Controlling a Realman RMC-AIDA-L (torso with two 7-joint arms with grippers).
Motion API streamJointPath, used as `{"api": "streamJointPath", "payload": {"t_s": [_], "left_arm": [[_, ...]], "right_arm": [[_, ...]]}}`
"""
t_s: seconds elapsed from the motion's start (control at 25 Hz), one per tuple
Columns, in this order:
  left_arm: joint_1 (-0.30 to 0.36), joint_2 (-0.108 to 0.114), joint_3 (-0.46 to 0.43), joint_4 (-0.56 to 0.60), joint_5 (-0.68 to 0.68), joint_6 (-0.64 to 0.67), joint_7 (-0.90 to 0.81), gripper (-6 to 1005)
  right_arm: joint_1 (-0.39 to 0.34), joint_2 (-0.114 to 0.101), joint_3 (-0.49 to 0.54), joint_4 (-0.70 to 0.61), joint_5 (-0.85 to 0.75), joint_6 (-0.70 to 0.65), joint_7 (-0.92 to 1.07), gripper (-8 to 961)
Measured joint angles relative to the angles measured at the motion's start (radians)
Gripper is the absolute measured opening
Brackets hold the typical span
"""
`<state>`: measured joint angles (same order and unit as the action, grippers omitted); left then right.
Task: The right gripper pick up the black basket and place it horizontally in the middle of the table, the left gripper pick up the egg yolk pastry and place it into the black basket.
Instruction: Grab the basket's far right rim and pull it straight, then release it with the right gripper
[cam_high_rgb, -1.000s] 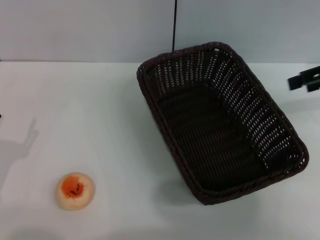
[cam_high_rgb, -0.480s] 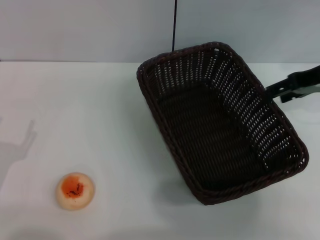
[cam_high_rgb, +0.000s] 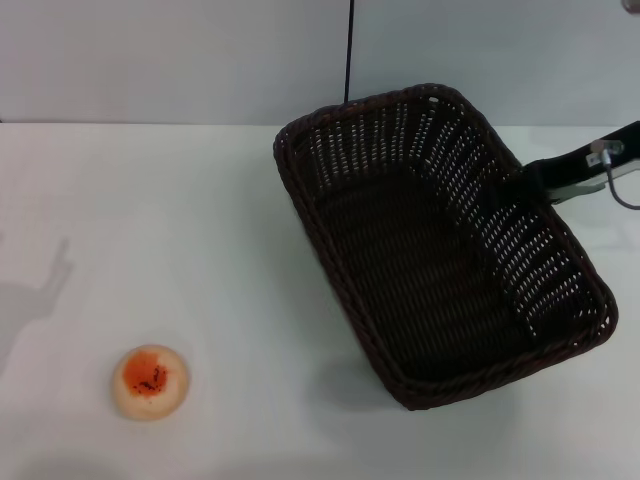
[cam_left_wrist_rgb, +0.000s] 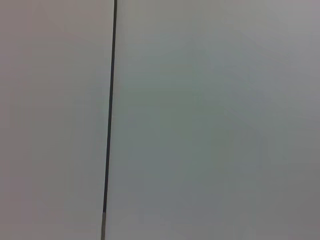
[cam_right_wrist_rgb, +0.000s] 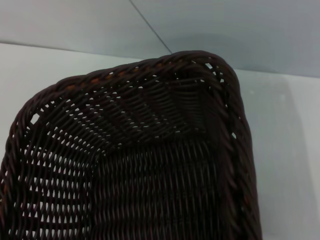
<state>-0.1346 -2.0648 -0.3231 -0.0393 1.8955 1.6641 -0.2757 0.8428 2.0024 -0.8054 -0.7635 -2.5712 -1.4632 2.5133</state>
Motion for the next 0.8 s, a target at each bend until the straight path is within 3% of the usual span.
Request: {"api": "streamJointPath", "payload": {"t_s": [0.36,0.76,0.8], "left_arm": [[0.002,0.003,0.003,0.012,0.002,-0.003,0.001,813],[0.012,0.003,0.003,0.024,0.002,0.010,-0.008,814],[0.013,0.003,0.003,0.024,0.002,0.016,-0.008,814]], "right_arm": [[0.010,0.002,-0.002,0.010,0.002,0.003,0.043,630],[0.010,0.010,-0.018,-0.006,0.011,-0.009,0.036,192],[0.010,0.010,-0.019,-0.015,0.015,-0.017,0.030,185]]}}
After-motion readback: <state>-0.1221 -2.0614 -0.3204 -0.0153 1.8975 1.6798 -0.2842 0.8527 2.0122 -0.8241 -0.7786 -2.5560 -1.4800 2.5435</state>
